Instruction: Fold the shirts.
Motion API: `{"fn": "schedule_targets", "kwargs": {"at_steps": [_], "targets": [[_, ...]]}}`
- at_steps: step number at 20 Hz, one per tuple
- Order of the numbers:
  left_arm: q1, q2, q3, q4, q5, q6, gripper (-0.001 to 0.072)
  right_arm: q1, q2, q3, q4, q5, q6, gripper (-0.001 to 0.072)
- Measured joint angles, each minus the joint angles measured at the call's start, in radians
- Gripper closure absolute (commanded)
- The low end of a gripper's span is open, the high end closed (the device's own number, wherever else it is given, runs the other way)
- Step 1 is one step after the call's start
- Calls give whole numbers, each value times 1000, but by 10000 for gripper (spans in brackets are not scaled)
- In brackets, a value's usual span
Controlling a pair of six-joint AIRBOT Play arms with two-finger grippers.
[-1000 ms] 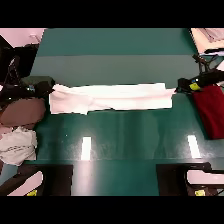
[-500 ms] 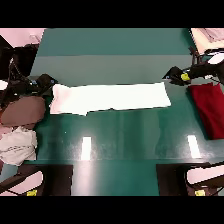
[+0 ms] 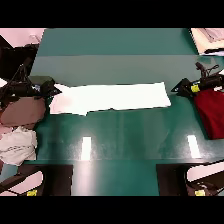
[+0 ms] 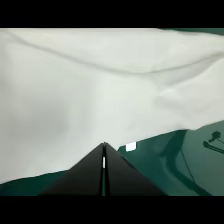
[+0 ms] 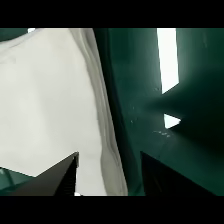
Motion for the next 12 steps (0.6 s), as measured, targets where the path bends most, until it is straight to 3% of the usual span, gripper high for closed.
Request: {"fn": "schedule_targets", "kwargs": {"at_steps": [7,12], "targets": [[0,-2,0,11,-40,13,684,72,-119,68,87,34,-37,289],[-12,-3,0,20,-53,-2,685,121,-143,87,87,31,-48,696]]}}
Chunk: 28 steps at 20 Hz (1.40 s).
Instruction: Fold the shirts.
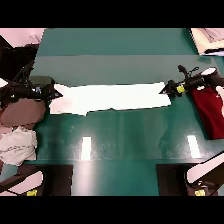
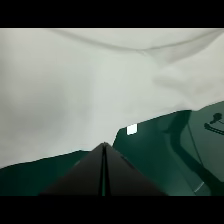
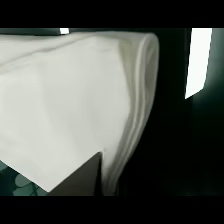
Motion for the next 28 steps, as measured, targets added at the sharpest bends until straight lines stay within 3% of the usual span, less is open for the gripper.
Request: {"fn": "schedule_targets", "kwargs": {"at_steps": [9,14,19,23,28], "targets": [[-285,-50,83,6,131,-62,686,-49,150,18,45,108,-20,698],[-476,-277,320,6,156,-93,686,-77,233,148,46,212,52,699],[-639,-589,616,6,161,-142,686,14,256,330,49,261,143,698],[-696,-769,779,3,154,-187,685,151,260,449,50,257,180,698],[-713,-843,847,25,153,-211,685,307,261,515,49,195,198,698]]}}
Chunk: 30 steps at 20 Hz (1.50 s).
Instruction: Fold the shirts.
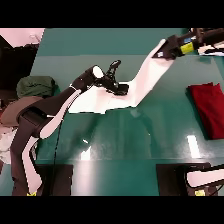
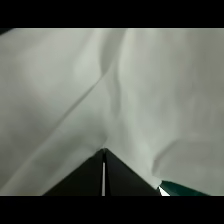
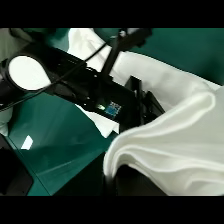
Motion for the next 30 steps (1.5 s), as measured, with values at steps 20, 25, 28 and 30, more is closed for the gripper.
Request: {"fn": "schedule_targets", "kwargs": {"at_steps": [20,25,28,30], "targets": [[467,488,59,386,-313,8,684,444,-246,18,7,-376,-114,664],[510,539,58,397,-343,8,684,580,-362,18,126,-560,-244,183],[516,547,58,395,-371,8,684,584,-369,18,148,-568,-278,205],[519,550,58,397,-397,8,684,536,-343,5,98,-480,-265,205]]}}
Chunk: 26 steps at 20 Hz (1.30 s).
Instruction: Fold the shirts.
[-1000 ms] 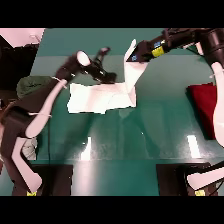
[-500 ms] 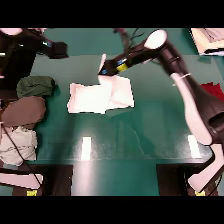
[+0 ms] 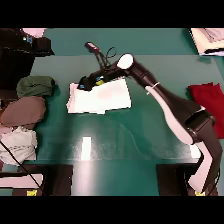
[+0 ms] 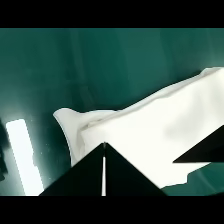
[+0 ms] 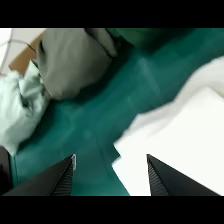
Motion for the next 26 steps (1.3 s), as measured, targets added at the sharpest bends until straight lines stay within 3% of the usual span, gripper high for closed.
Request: {"fn": "schedule_targets", "kwargs": {"at_steps": [6,7,8,13,20,25,26], "targets": [[2,1,0,0,-40,4,684,-275,150,-221,-143,211,56,194],[2,1,0,0,-41,5,684,-323,173,-262,-150,222,63,75],[2,1,0,0,-41,5,684,-368,193,-305,-156,230,64,4],[2,-4,-2,-3,-40,7,684,-472,211,-479,-137,203,74,17],[2,-6,-27,-7,-47,7,684,-394,112,-551,23,44,54,35],[2,-6,-38,-15,-50,7,684,-312,81,-559,97,-93,32,694],[2,-6,-39,-16,-51,7,684,-300,79,-559,109,-108,21,694]]}}
